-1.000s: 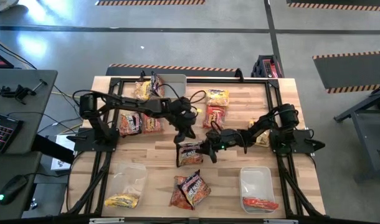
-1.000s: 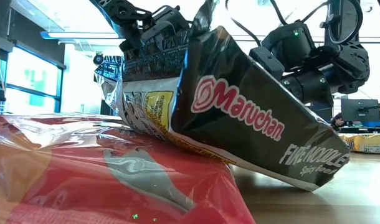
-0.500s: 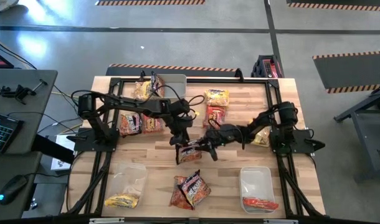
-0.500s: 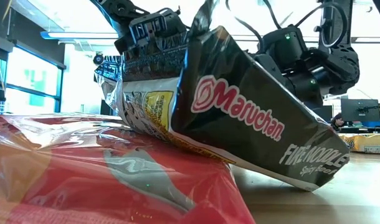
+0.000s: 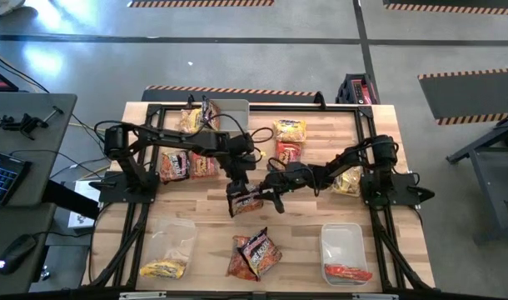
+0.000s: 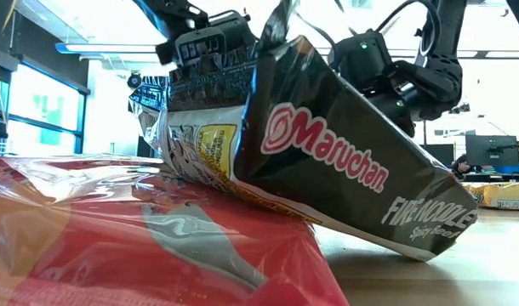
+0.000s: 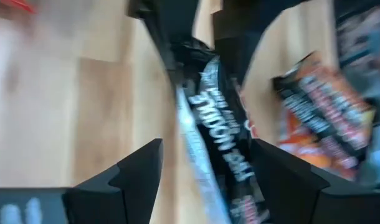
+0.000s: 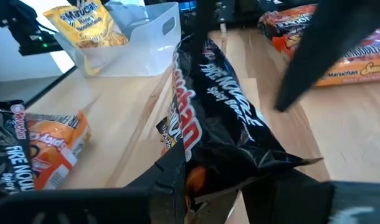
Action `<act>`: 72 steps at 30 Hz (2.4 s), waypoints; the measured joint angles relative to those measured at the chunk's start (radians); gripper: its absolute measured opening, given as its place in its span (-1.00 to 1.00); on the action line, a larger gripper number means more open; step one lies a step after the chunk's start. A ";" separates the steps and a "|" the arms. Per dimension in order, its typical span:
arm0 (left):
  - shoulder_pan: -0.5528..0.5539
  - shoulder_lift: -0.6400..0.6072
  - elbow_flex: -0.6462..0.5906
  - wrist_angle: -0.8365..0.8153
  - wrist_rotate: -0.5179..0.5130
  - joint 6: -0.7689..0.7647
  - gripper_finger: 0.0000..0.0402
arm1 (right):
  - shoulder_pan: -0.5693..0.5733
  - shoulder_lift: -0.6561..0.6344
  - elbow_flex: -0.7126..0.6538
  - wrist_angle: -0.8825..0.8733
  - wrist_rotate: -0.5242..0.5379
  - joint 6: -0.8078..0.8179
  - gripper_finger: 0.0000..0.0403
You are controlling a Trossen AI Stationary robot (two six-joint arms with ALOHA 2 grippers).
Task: Sort Maruchan noodles
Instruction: Put the middle black noodle pack into the gray bin
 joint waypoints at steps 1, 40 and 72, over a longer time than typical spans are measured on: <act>-0.005 0.000 0.019 -0.035 -0.029 0.026 0.16 | 0.000 0.000 0.006 -0.008 0.000 -0.010 -0.55; -0.041 -0.003 0.096 -0.326 -0.217 0.100 -0.59 | -0.034 -0.018 0.133 -0.135 0.090 -0.119 -0.24; 0.612 0.147 0.665 -0.682 -0.457 -0.261 -0.59 | -0.179 -0.450 0.069 -0.850 0.332 -0.105 -0.95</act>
